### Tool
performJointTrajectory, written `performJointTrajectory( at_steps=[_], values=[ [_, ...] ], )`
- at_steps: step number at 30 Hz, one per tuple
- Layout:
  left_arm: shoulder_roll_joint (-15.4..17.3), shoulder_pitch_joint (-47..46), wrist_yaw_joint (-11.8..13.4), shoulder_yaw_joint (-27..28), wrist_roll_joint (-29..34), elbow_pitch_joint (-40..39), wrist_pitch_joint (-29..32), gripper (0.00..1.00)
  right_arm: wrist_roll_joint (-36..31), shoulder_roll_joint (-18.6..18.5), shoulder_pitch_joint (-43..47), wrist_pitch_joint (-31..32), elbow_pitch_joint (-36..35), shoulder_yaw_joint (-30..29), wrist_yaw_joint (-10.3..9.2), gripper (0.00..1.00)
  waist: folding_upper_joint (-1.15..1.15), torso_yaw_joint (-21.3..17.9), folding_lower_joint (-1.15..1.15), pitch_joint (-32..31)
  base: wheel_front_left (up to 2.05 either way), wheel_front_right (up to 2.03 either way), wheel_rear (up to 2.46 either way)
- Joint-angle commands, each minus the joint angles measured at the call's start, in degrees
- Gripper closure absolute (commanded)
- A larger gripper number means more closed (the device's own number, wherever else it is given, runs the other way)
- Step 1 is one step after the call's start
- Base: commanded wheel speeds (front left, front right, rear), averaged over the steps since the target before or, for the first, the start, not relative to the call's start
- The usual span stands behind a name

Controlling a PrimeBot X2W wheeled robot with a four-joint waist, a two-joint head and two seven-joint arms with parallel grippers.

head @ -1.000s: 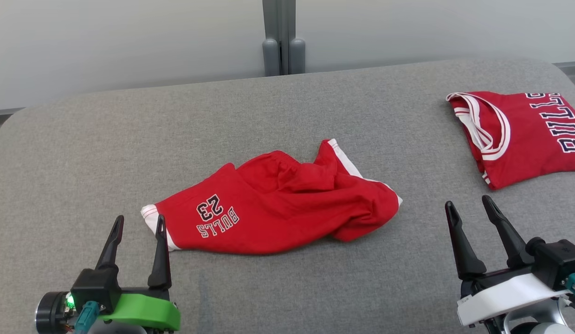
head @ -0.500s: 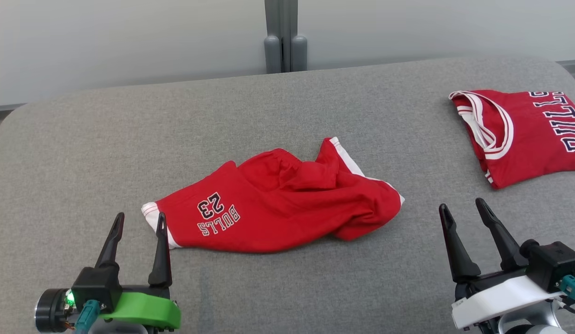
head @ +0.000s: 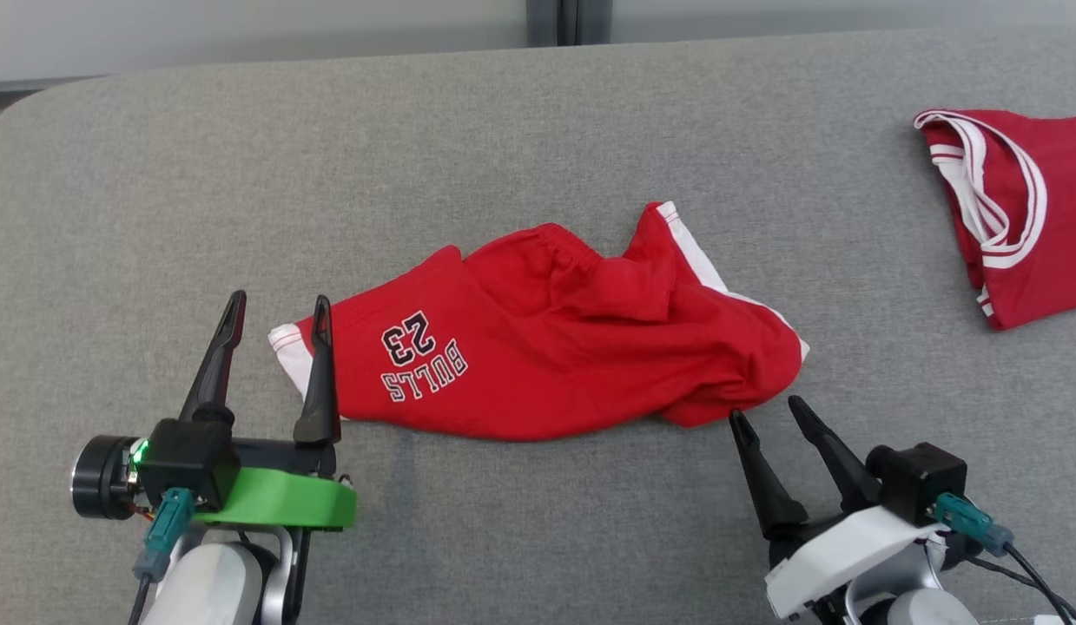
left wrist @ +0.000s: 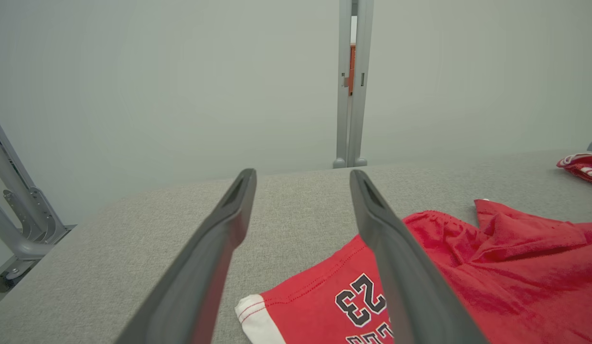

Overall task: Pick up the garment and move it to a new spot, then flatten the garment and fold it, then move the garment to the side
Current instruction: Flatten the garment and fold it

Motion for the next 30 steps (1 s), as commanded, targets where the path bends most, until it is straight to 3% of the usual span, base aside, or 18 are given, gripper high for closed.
performJointTrajectory(
  at_steps=[1,5,7,13,19,25,30],
  values=[
    [-0.15,-1.62,-0.44,0.09,0.28,0.53,-0.42,0.0,0.54,0.11,-1.99,-0.88,1.65,0.49,0.0,0.0,0.0,2.48,0.0,3.48,0.0,0.0,0.0],
    [-0.74,-3.23,-0.93,-0.06,0.61,1.64,-0.71,0.0,1.41,0.54,-5.76,-2.55,6.44,0.93,0.0,0.0,0.0,3.29,0.0,4.62,0.0,0.0,0.0],
    [-0.71,-3.57,-0.79,0.01,1.17,2.26,-0.8,0.0,1.72,0.38,-6.79,-3.84,7.69,0.93,0.0,1.0,0.0,3.49,0.0,4.8,0.0,0.0,0.0],
    [-0.95,-3.55,-0.82,0.86,1.26,2.63,-0.89,0.0,1.8,-1.24,-5.64,-7.18,4.32,-0.88,0.0,1.0,0.0,2.53,0.0,4.78,0.0,0.0,0.0],
    [-0.66,-3.12,-0.4,2.24,2.05,2.37,-0.9,0.0,0.1,-2.98,-2.72,-6.54,-5.37,-6.43,0.0,1.0,0.0,0.41,0.0,4.94,0.0,0.0,0.0],
    [-1.19,-3.4,-0.82,2.67,2.55,1.67,-0.91,0.0,-2.56,-5.15,-1.6,-2.18,-16.58,-12.95,0.0,1.0,0.0,-0.25,0.0,5.36,0.0,0.0,0.0],
    [-2.0,-4.47,-1.33,2.51,3.05,1.18,-0.91,0.0,-3.47,-7.12,-5.46,3.44,-22.48,-12.0,0.0,1.0,0.0,0.57,0.0,6.46,0.0,0.0,0.0]
  ],
)
